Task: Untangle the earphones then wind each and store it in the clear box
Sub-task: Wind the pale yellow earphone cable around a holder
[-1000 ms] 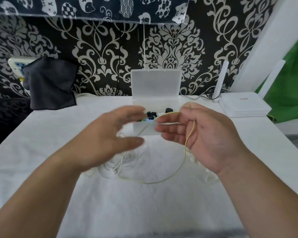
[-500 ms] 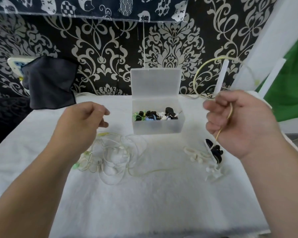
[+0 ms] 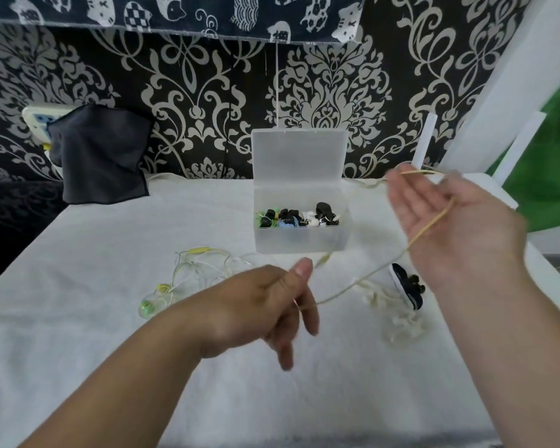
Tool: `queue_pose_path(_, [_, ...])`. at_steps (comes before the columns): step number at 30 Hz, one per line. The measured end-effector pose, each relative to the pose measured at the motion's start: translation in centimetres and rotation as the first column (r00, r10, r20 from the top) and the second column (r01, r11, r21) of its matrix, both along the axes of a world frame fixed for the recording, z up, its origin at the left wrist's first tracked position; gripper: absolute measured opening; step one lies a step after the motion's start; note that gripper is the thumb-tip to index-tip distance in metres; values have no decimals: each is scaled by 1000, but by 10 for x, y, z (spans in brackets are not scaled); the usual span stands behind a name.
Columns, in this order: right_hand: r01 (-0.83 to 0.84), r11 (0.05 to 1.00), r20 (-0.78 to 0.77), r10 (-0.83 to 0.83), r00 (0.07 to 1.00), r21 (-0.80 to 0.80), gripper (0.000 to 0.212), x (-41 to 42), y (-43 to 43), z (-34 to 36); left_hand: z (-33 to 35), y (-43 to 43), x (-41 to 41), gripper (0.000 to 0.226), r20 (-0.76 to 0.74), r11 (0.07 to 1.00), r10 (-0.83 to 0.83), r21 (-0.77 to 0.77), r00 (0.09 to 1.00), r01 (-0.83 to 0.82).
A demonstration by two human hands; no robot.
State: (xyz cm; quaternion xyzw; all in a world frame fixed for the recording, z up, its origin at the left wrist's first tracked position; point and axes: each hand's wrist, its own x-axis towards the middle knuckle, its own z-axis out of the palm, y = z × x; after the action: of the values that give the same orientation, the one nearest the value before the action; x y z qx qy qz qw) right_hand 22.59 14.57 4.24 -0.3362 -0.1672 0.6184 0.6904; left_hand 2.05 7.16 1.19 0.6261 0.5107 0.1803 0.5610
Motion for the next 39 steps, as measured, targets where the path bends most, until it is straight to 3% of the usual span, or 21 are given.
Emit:
queue_pose_path(3, [253,967,175,-247,953,-11,14,21,7,-1,-2,10,-13,62,-77,966,224,148,971,-211])
queue_pose_path(6, [247,967,385,-206,900,-60,9,23,7,1,-7,18,-25,38,-146,900,371,300,917,-316])
queue_pose_path(8, [89,991,577,-16,816,-98,14,16,4,-3,-3,17,-22,31,-60,847,437,362,897,-388])
queue_pose_path(9, [-43,993,673,103,733,-106,14,10,0,-5,0,16,-18,30,-5,824,451,387,892,-414])
queue_pose_path(11, [-342,929,825,299,479,-138,10,-3,-12,-6,5,12,-8,26,52,795,443,438,895,-419])
queue_pose_path(13, [-585,781,869,429,246,-220,33,-13,-22,-7,7,10,-1,21,78,761,435,501,897,-413])
queue_pose_path(15, [-692,663,879,469,87,-285,53,-21,-27,-9,7,11,1,19,90,726,437,553,895,-410])
queue_pose_path(17, [-711,649,904,426,44,-271,39,-27,-30,-9,7,10,3,19,103,732,409,556,907,-394])
queue_pose_path(18, [-707,667,905,415,88,-237,27,-28,-29,-9,7,8,3,20,108,745,390,546,915,-382])
queue_pose_path(19, [-691,700,888,418,190,-182,23,-28,-27,-8,6,8,2,21,101,758,381,534,919,-374])
queue_pose_path(22, [-532,847,594,419,687,18,23,-17,-13,-2,3,12,-10,29,17,796,402,487,916,-358])
queue_pose_path(24, [-393,915,385,332,861,89,32,-4,-5,4,0,17,-24,30,-80,815,417,475,906,-333])
queue_pose_path(26, [-285,951,269,244,932,123,35,9,-1,9,-4,20,-37,29,-187,837,432,446,882,-316])
queue_pose_path(30, [-213,963,69,204,977,165,35,21,-1,14,-10,21,-55,31,-356,895,399,350,845,-275])
queue_pose_path(35, [-14,994,-146,29,989,104,36,29,0,14,-4,25,-65,23,-355,837,511,414,783,-358])
queue_pose_path(37, [48,995,-121,-37,992,89,23,40,2,15,-2,25,-73,21,-449,840,515,432,730,-327])
queue_pose_path(39, [91,996,67,-92,993,24,24,46,4,16,-2,24,-79,23,-506,837,528,445,682,-318])
